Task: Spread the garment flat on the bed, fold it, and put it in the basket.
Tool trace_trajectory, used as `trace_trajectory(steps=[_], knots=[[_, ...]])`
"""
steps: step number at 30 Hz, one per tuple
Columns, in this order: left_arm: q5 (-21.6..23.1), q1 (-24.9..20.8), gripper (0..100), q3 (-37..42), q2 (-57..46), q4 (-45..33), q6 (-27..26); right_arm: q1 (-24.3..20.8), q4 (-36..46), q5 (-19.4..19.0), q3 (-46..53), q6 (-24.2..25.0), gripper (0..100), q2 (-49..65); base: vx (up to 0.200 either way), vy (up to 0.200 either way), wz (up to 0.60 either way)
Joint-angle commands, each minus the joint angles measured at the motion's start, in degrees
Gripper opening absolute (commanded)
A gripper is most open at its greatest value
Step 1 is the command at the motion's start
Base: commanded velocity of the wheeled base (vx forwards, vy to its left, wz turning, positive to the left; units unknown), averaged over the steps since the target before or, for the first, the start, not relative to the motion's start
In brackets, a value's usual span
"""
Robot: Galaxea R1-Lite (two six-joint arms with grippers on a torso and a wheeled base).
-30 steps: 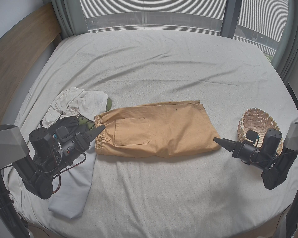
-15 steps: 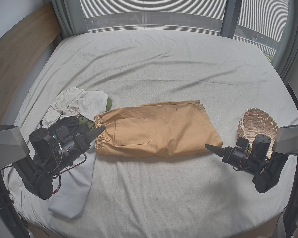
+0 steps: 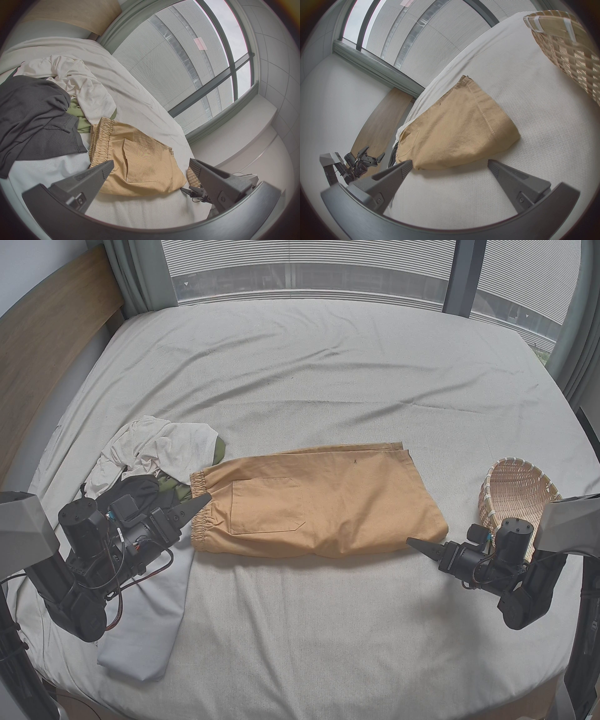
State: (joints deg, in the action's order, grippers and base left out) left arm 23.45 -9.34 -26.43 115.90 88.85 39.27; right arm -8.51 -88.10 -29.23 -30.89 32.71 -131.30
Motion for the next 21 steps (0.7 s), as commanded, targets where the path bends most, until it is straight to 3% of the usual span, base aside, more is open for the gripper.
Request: trace_trajectory(steps=[1,21], knots=[[0.0,0.0,100,0.1,0.1,0.0,0.0,0.0,0.0,0.1,-2.3,0.3,100,-2.1,0.000,0.000,0.00],[-0.1,0.0,100,0.0,0.8,0.0,0.0,-0.2,0.3,4.7,-15.8,3.9,100,-9.3,0.000,0.000,0.00]])
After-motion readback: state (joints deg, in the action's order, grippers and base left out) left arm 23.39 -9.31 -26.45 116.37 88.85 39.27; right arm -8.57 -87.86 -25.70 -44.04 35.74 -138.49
